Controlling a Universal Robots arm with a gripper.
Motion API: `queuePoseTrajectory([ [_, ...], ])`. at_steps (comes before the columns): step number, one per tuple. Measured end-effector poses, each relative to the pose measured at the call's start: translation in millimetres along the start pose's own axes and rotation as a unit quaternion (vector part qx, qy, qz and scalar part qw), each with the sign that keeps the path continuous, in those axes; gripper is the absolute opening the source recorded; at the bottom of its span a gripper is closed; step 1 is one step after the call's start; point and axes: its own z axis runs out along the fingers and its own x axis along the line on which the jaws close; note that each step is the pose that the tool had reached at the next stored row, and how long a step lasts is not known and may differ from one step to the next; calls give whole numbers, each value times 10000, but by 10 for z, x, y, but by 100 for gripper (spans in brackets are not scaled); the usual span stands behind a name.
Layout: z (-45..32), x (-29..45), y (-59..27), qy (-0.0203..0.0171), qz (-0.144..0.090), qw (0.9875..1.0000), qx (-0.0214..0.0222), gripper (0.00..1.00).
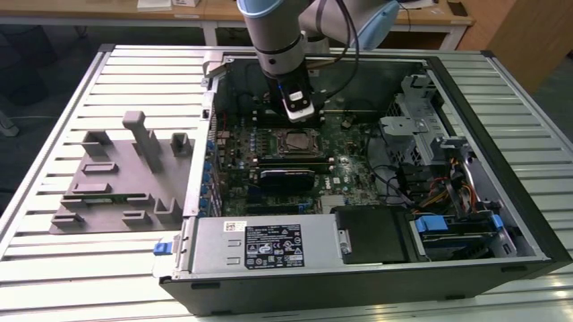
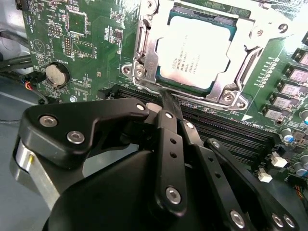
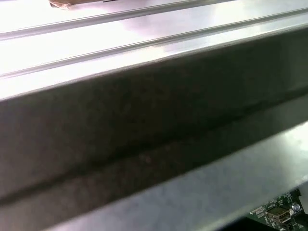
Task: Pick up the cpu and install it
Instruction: 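Install the first cpu locking lever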
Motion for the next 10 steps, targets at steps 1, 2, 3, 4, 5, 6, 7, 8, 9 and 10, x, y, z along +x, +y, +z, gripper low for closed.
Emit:
queuePoseTrajectory([
  [1,0,-1,-2,2,1,10000,-6,11],
  [2,0,-3,-7,5,4,10000,-15,11],
  [3,0,-5,-13,8,7,10000,-26,11],
  [4,-1,-8,-20,12,10,10000,-37,11],
  [5,-2,-11,-28,17,14,10000,-52,11],
  [6,-4,-13,-34,24,19,10000,-70,11],
  [7,-4,-15,-40,31,25,10000,-90,11],
  [8,-5,-18,-46,39,31,9999,-112,11],
  [9,-6,-20,-50,46,36,9999,-131,11],
  [10,-6,-23,-54,54,43,9999,-153,11],
])
